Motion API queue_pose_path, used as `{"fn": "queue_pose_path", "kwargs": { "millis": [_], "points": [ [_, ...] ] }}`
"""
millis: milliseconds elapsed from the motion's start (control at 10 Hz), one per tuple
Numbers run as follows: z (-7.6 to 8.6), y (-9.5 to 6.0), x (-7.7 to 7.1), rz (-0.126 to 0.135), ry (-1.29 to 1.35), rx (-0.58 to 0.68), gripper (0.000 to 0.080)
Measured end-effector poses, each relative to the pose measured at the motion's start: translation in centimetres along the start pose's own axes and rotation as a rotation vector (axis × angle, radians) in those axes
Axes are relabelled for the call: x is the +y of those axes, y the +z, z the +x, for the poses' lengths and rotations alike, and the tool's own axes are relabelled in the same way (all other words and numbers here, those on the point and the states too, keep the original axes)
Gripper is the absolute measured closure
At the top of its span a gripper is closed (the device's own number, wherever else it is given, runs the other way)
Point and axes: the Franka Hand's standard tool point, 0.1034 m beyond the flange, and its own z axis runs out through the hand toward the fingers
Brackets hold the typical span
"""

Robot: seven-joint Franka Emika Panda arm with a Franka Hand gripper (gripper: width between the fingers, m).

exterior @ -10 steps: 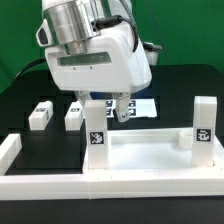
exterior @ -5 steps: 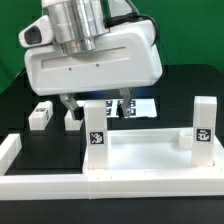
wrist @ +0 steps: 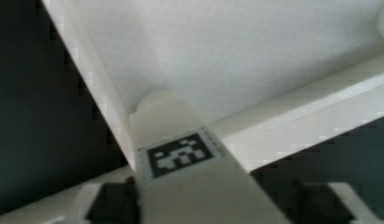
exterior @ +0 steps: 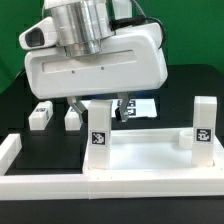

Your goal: Assemble desk

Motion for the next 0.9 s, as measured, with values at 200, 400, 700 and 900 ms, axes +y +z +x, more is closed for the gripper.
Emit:
{"fn": "queue_pose_path", "kwargs": {
  "millis": [200, 400, 700, 900],
  "points": [
    [0.04, 0.04, 0.30, -0.002, 0.166, 0.000, 0.0486],
    [0.01, 0.02, 0.32, 0.000, 0.397, -0.003, 0.0491],
    [-0.37, 0.24, -0.12, 0.065, 0.967, -0.060, 0.0505],
    [-0.25, 0.13, -0.24, 0.069, 1.086, -0.067, 0.0506]
  ]
}}
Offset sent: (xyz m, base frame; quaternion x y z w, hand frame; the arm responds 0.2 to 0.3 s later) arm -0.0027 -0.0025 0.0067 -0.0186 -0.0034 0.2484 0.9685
